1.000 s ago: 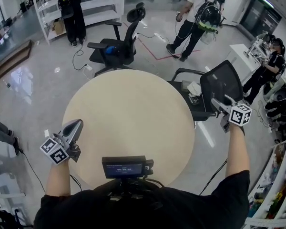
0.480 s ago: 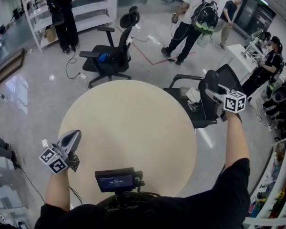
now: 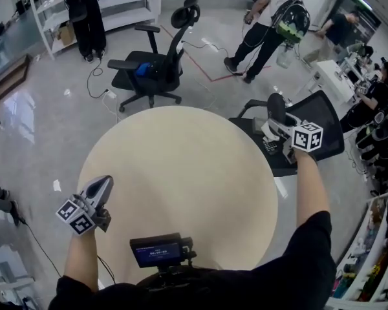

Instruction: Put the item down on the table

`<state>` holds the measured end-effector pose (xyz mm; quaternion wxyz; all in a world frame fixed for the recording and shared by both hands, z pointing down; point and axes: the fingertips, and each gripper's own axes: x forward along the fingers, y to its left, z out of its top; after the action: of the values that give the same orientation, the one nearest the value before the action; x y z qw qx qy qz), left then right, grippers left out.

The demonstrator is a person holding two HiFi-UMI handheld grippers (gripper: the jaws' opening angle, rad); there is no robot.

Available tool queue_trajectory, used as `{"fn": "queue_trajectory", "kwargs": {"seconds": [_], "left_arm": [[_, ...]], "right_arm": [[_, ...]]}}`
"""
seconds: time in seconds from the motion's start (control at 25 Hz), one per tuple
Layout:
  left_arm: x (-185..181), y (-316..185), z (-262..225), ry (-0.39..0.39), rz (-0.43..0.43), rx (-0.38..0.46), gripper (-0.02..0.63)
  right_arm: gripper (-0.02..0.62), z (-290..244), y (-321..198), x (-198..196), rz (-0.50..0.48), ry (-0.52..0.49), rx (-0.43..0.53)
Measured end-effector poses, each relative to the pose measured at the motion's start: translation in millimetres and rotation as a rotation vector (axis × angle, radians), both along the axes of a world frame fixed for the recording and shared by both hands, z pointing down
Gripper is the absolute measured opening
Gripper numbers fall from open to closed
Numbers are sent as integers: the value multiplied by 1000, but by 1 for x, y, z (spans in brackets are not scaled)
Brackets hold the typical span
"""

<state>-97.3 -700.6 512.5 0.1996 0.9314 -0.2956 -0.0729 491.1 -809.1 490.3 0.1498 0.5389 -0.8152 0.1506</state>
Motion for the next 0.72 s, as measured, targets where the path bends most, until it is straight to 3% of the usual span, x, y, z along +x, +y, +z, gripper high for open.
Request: {"fn": "queue_trajectory", "kwargs": {"seconds": [0.44, 0.72], "left_arm": [[-7, -34, 80, -7, 11, -71, 0], [-11, -53, 125, 13, 17, -116, 0]], "right_arm": [[267, 123, -94, -86, -47, -50, -67], [267, 170, -155, -143, -28, -203, -10]]}}
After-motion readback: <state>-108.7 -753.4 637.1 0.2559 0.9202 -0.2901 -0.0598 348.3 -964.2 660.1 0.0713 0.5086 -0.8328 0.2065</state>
